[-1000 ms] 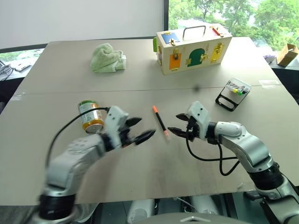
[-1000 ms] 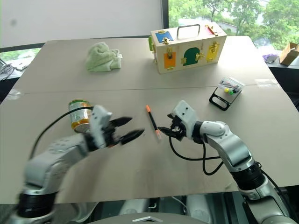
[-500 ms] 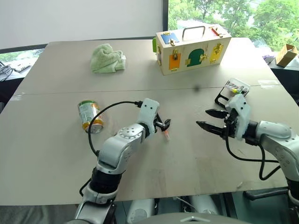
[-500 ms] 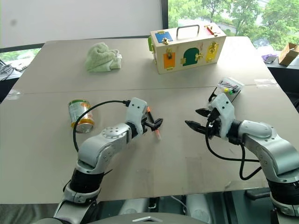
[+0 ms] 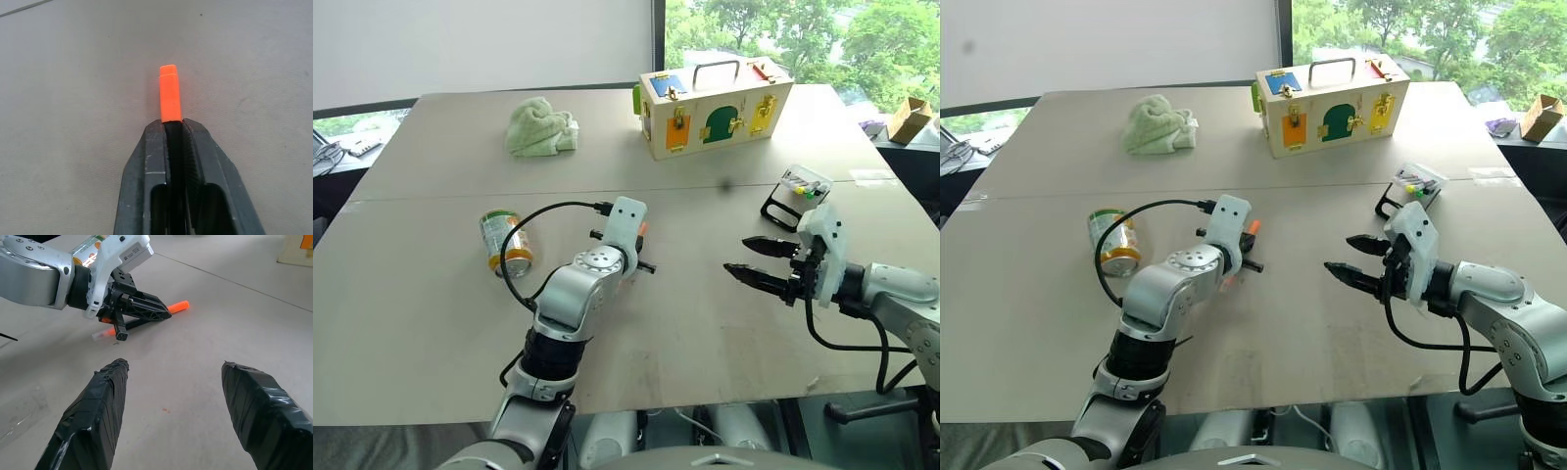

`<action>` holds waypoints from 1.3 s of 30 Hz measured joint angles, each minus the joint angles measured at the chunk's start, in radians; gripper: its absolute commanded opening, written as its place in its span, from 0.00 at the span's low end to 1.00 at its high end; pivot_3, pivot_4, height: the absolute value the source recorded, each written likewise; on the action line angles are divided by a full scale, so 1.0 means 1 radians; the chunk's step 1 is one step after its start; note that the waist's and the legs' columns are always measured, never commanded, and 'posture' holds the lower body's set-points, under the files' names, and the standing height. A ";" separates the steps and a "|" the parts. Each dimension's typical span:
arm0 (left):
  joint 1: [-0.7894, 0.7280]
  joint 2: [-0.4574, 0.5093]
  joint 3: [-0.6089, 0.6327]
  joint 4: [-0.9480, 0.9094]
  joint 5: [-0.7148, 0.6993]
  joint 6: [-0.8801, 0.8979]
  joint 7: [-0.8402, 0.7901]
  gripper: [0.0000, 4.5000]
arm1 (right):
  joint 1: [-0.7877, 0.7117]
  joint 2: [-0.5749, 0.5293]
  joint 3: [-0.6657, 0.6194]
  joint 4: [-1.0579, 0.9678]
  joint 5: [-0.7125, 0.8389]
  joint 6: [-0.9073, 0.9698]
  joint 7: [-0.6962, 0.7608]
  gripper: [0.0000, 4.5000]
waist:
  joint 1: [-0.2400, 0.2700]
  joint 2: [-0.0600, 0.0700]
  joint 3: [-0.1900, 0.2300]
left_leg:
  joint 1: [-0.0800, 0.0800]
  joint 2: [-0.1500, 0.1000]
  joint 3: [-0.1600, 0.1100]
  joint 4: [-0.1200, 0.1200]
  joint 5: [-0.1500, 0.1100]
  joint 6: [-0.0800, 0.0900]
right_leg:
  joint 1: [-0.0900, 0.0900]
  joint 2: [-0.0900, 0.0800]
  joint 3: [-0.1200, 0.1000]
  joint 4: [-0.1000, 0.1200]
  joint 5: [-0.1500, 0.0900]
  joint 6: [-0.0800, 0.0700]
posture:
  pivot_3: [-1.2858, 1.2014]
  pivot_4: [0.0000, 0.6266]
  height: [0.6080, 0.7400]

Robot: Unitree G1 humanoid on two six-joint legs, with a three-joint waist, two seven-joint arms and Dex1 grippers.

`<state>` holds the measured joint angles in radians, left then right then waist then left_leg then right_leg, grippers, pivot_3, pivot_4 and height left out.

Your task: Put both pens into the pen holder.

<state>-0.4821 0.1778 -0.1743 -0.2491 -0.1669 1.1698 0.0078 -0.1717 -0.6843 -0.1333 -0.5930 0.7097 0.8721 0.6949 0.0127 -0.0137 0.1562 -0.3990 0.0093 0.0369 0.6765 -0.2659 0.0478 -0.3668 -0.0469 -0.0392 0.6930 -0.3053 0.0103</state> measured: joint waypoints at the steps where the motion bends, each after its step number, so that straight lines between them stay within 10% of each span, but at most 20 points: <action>1: 0.009 0.000 0.009 0.008 0.000 -0.028 -0.014 0.01 | 0.000 0.000 0.001 0.000 0.000 -0.004 -0.003 0.73 | 0.000 0.000 0.000 | 0.001 0.000 0.000 0.000 0.000 0.000 | 0.001 0.000 0.000 0.000 0.000 0.000 | 0.52 0.24 1.00; 7: 0.051 -0.006 0.128 0.054 -0.096 -0.212 -0.187 0.01 | -0.025 0.003 0.013 0.026 0.045 0.043 -0.005 0.73 | 0.002 0.000 0.001 | 0.002 0.000 0.000 0.000 0.000 0.000 | 0.002 -0.002 -0.001 0.000 0.000 0.000 | 0.52 0.24 1.00; 13: 0.048 -0.041 0.327 0.004 -0.515 -0.316 -0.583 0.01 | -0.163 0.088 0.036 0.092 0.196 0.193 -0.054 0.73 | 0.000 -0.002 0.003 | -0.012 0.000 0.000 0.000 0.001 -0.002 | -0.009 -0.002 -0.002 -0.003 0.000 0.000 | 0.52 0.24 1.00; 25: 0.010 0.048 0.262 0.044 -0.719 -0.313 -0.898 0.01 | -0.331 0.265 0.033 0.184 0.494 0.387 -0.244 0.73 | 0.000 -0.002 0.003 | -0.016 0.000 -0.001 0.000 0.000 0.000 | -0.011 0.000 -0.003 -0.010 0.000 0.000 | 0.52 0.24 1.00; 33: -0.006 0.028 0.228 0.020 -0.742 -0.313 -0.851 0.00 | -0.322 0.256 0.028 0.184 0.582 0.390 -0.335 0.03 | -0.002 -0.002 0.004 | -0.016 0.000 -0.001 -0.003 0.000 0.000 | -0.011 0.000 -0.003 -0.012 0.000 0.000 | 0.52 0.24 1.00; 38: -0.006 0.047 0.209 0.000 -0.739 -0.325 -0.849 0.00 | -0.311 0.237 0.031 0.182 0.610 0.382 -0.342 0.00 | -0.001 -0.002 0.004 | -0.016 0.000 -0.001 -0.003 0.000 0.000 | -0.011 0.000 -0.003 -0.013 0.000 0.000 | 0.52 0.24 1.00; 39: -0.006 0.048 0.207 0.001 -0.739 -0.325 -0.849 0.20 | -0.309 0.231 0.033 0.181 0.612 0.378 -0.342 0.00 | -0.001 -0.002 0.004 | -0.016 0.000 -0.001 -0.003 0.000 0.000 | -0.011 0.000 -0.003 -0.013 0.000 0.000 | 0.52 0.24 1.00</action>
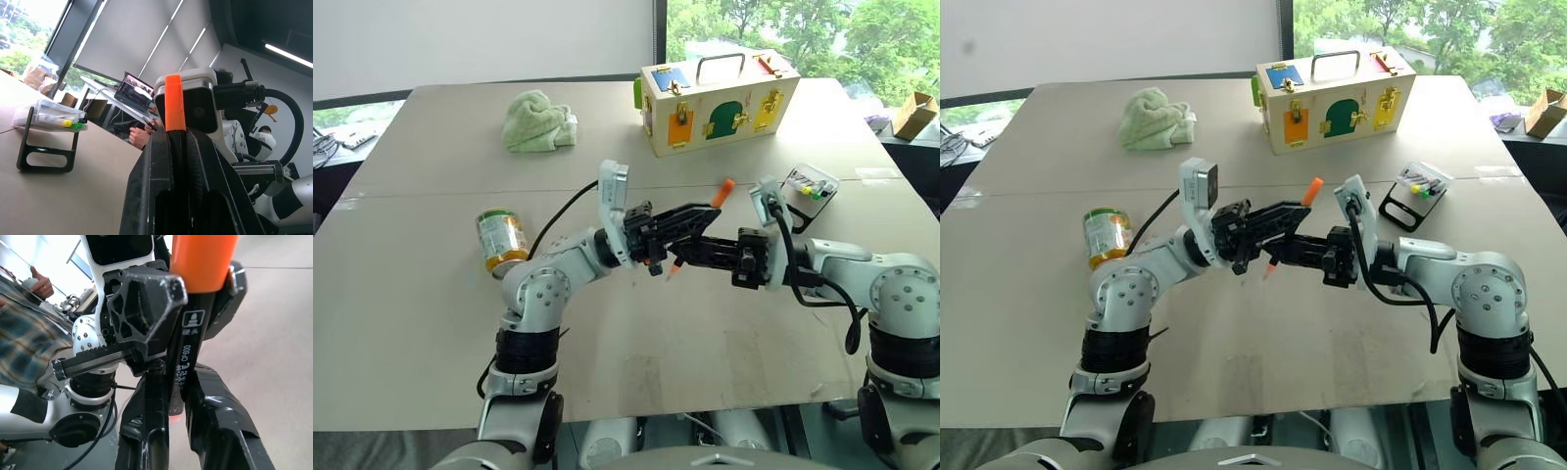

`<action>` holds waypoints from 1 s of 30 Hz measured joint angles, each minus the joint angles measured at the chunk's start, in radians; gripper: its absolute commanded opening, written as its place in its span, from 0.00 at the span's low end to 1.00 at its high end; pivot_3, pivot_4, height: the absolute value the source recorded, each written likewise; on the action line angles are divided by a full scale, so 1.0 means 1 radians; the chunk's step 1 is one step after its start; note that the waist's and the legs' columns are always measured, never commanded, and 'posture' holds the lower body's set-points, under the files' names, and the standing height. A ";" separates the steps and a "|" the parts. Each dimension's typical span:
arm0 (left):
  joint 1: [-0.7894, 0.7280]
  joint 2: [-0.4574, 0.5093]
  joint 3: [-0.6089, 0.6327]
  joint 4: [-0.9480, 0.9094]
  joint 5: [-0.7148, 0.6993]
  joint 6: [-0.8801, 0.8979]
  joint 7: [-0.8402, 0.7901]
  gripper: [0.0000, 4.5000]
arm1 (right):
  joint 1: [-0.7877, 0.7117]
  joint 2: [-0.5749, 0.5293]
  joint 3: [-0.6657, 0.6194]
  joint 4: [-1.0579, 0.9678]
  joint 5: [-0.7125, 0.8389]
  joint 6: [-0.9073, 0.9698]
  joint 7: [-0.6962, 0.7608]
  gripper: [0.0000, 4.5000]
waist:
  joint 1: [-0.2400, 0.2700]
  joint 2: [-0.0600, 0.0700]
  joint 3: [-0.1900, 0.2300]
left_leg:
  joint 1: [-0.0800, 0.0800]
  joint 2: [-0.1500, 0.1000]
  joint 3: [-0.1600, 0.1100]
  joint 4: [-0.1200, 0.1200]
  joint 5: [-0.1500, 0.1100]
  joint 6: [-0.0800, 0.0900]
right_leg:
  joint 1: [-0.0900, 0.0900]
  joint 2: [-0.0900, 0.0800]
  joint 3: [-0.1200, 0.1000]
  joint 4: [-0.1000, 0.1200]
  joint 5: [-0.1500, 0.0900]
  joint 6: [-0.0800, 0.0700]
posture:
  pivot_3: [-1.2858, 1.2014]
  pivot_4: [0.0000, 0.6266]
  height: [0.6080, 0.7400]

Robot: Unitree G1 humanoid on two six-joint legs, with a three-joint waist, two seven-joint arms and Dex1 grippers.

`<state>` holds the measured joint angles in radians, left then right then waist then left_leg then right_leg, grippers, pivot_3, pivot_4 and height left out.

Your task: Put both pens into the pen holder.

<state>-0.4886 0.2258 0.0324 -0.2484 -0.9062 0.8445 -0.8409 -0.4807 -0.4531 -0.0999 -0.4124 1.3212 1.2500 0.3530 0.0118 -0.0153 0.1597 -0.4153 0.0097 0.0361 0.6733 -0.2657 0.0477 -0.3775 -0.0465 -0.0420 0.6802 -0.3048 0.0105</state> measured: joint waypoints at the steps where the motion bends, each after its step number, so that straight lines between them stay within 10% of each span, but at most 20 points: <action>1: 0.000 -0.001 0.000 0.001 -0.001 0.001 0.001 0.21 | 0.001 -0.002 0.001 -0.001 -0.002 -0.002 -0.002 0.00 | 0.000 0.000 0.000 | 0.000 0.000 0.000 0.000 0.000 0.000 | 0.000 0.000 0.000 0.000 0.000 0.000 | 0.52 0.24 1.00; 5: -0.019 -0.005 -0.004 0.044 0.010 -0.003 0.044 0.58 | 0.003 -0.023 0.022 -0.006 -0.065 -0.048 0.011 0.00 | 0.000 0.000 0.000 | 0.000 0.000 0.000 0.000 0.000 0.000 | 0.000 0.000 0.000 0.000 0.000 0.000 | 0.52 0.24 1.00; 12: -0.108 0.173 -0.024 0.189 0.223 -0.182 -0.017 0.58 | 0.073 -0.123 0.224 0.058 -0.687 -0.583 0.098 0.00 | -0.001 0.000 0.001 | -0.001 0.000 0.001 -0.001 0.000 0.000 | -0.002 0.002 0.001 0.000 0.000 0.000 | 0.52 0.24 1.00; 17: -0.176 0.308 -0.046 0.177 0.357 -0.267 -0.071 0.58 | 0.094 -0.188 0.111 0.229 -1.072 -1.064 0.023 0.00 | 0.007 0.000 0.002 | -0.001 -0.001 0.001 -0.002 0.000 -0.001 | -0.002 0.000 0.000 -0.003 0.000 0.001 | 0.52 0.24 1.00; 30: -0.222 0.260 -0.096 0.097 0.375 -0.185 0.001 0.58 | 0.127 -0.143 0.040 0.316 -1.249 -1.247 -0.030 0.00 | -0.004 0.002 0.003 | 0.001 0.000 0.002 -0.002 0.002 -0.003 | -0.001 0.001 0.001 0.000 -0.001 0.001 | 0.52 0.24 1.00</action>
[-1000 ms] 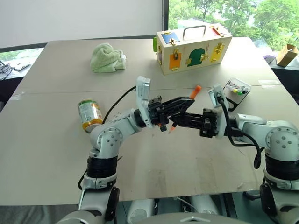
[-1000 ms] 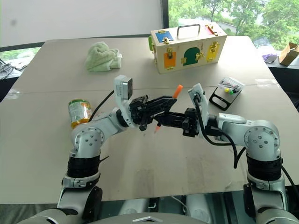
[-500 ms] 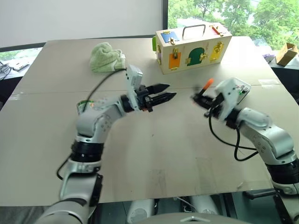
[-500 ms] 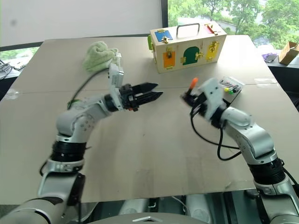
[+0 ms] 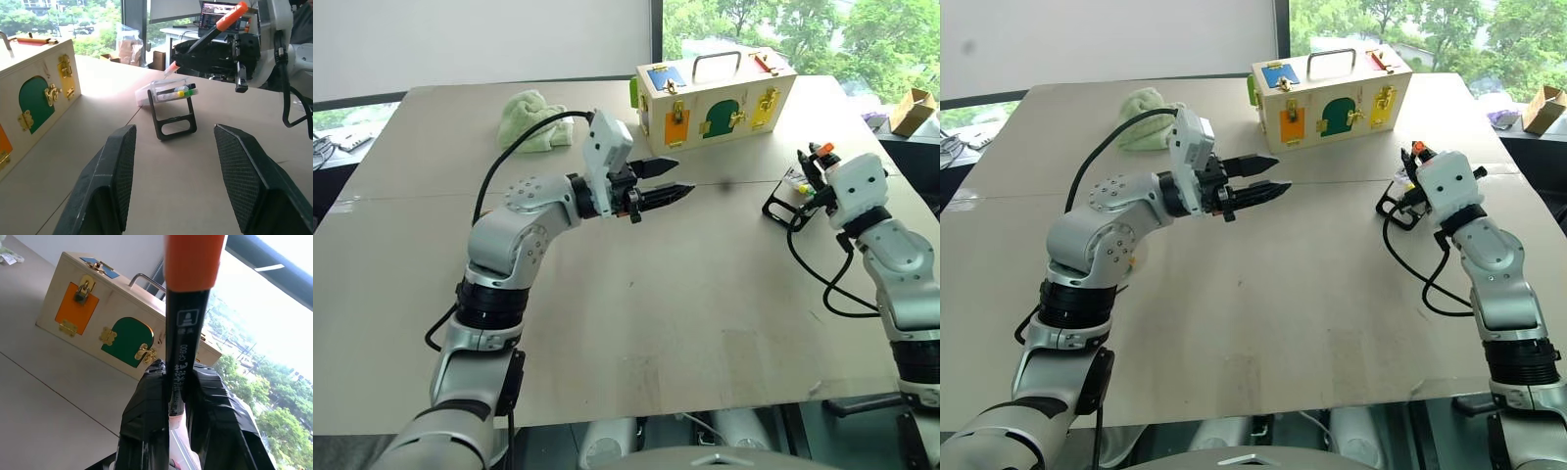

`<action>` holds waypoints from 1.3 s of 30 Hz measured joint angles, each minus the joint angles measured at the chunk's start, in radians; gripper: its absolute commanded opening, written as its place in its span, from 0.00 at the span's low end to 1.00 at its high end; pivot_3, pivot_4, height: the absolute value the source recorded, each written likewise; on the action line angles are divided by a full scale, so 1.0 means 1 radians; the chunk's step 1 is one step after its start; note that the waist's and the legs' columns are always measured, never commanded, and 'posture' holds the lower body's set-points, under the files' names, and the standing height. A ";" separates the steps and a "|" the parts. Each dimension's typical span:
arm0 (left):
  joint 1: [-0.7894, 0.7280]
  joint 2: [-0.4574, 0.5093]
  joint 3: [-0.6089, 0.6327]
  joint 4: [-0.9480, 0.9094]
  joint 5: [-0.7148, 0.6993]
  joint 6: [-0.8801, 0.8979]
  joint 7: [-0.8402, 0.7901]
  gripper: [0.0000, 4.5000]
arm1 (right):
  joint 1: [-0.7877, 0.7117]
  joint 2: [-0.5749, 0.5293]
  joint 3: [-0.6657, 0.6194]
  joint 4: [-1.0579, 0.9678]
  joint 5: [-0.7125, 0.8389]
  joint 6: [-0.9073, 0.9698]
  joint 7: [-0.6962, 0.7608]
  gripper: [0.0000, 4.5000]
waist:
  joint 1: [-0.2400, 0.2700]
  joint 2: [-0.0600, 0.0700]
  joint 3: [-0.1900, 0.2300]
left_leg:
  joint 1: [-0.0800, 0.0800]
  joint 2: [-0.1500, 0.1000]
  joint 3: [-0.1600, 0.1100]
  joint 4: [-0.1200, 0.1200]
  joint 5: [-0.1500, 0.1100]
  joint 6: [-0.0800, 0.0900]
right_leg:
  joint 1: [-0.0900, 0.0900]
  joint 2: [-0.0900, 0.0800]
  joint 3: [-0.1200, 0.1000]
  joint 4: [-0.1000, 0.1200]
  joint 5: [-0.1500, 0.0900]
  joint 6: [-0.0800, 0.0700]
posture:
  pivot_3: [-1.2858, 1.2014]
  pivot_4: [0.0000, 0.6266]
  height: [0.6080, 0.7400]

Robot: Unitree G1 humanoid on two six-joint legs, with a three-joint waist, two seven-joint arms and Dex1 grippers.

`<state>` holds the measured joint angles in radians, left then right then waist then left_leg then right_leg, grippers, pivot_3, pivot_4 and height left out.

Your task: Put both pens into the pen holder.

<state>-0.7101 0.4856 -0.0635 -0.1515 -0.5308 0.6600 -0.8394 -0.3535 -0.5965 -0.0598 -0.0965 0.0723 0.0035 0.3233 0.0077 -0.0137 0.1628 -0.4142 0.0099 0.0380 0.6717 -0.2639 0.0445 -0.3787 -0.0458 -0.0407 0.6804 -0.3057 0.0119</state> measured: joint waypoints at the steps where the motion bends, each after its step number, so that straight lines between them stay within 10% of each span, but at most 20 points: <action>1: 0.000 0.001 0.000 0.000 0.000 0.009 0.005 0.58 | 0.007 0.000 0.000 -0.002 -0.003 -0.006 0.004 0.00 | 0.001 0.000 0.000 | 0.000 0.000 0.000 0.000 0.000 0.000 | 0.000 0.000 0.000 0.000 0.000 0.000 | 0.52 0.24 1.00; 17: 0.003 0.013 -0.017 -0.027 -0.003 0.032 0.006 0.58 | -0.010 0.016 0.002 0.109 -0.114 -0.074 -0.004 0.00 | 0.003 0.000 0.000 | 0.000 0.000 0.000 0.000 0.000 0.000 | 0.000 0.000 0.000 0.000 0.000 0.000 | 0.52 0.24 1.00; 27: 0.007 0.013 -0.017 -0.035 -0.004 0.036 0.006 0.60 | -0.015 0.033 0.000 0.118 -0.129 -0.071 -0.025 0.99 | 0.004 0.000 0.000 | 0.000 0.000 0.000 0.000 0.000 0.000 | 0.000 0.000 0.000 0.000 0.000 0.000 | 0.52 0.24 1.00; 34: 0.009 0.013 -0.017 -0.036 -0.005 0.049 0.006 0.60 | -0.015 0.037 -0.007 0.114 -0.113 -0.072 -0.022 0.99 | 0.004 0.000 0.000 | 0.000 0.000 0.000 0.000 0.000 0.000 | 0.000 0.000 0.000 0.000 0.000 0.000 | 0.52 0.24 1.00; 39: 0.035 0.016 -0.017 -0.036 -0.002 0.011 -0.021 0.60 | 0.013 0.044 -0.028 -0.018 0.181 0.097 0.202 0.99 | 0.004 0.000 0.000 | 0.000 0.000 0.000 0.001 0.000 0.000 | 0.001 0.000 0.000 0.000 0.000 0.000 | 0.52 0.24 1.00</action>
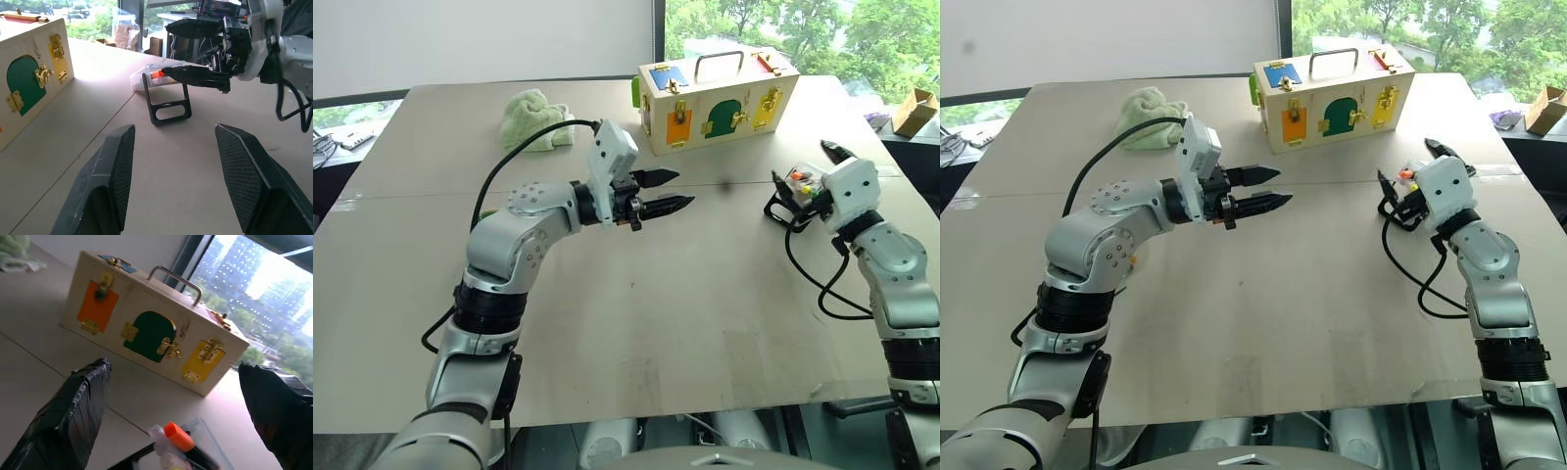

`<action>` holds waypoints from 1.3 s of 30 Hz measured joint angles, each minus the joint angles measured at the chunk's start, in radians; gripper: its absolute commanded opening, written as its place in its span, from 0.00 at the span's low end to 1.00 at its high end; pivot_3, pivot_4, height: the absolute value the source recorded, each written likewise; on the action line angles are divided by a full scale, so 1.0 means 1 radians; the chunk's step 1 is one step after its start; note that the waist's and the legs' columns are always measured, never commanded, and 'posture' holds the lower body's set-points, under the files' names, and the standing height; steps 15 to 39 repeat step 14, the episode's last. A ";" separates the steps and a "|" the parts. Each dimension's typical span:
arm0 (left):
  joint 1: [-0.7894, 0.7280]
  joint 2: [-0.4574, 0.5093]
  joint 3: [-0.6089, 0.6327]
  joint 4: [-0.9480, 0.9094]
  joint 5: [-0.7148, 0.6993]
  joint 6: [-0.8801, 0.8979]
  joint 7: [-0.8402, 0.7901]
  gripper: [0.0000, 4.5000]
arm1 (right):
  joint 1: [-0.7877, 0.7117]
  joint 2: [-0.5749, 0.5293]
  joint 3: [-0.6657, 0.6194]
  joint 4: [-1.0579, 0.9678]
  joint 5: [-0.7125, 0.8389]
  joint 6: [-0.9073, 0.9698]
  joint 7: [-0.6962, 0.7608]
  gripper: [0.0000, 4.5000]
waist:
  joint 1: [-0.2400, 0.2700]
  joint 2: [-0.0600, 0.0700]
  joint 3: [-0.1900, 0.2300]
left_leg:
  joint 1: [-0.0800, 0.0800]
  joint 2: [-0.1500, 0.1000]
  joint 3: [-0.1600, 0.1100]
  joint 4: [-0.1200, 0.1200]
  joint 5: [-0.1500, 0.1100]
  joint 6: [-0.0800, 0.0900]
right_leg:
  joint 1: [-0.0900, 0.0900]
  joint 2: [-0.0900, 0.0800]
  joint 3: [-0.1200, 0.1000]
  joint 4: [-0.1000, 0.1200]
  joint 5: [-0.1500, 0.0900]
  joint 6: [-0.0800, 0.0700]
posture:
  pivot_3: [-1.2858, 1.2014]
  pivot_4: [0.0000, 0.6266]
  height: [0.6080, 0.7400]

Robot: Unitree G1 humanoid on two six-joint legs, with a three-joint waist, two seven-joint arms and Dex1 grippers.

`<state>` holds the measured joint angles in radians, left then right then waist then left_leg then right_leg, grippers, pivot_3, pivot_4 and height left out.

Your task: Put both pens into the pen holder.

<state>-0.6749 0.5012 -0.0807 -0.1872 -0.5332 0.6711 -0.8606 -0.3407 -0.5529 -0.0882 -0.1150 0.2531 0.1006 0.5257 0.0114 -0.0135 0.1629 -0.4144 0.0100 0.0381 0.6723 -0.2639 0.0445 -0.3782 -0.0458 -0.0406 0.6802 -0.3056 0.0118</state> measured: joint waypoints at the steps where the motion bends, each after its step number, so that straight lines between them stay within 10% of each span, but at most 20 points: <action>1: 0.027 -0.003 0.003 -0.004 -0.002 -0.029 -0.015 0.60 | 0.027 -0.017 -0.001 -0.042 0.073 0.058 0.058 0.99 | 0.000 0.001 0.000 | 0.000 0.000 0.000 0.000 0.000 0.000 | 0.000 0.000 0.000 0.000 0.000 0.000 | 0.52 0.24 1.00; 12: 0.421 0.037 -0.048 -0.046 0.194 -0.230 0.035 0.60 | 0.364 -0.088 0.044 -0.170 0.222 0.202 0.299 0.99 | 0.000 0.001 -0.001 | 0.002 0.000 0.000 0.001 -0.001 0.002 | 0.001 -0.001 0.000 0.003 0.000 0.000 | 0.52 0.24 1.00; 39: 0.433 0.037 -0.047 -0.046 0.207 -0.243 0.046 0.60 | 0.364 -0.088 0.043 -0.166 0.216 0.195 0.300 0.99 | 0.002 0.001 -0.001 | 0.002 0.000 -0.001 0.002 -0.001 0.002 | 0.001 -0.001 0.000 0.006 0.000 0.000 | 0.52 0.24 1.00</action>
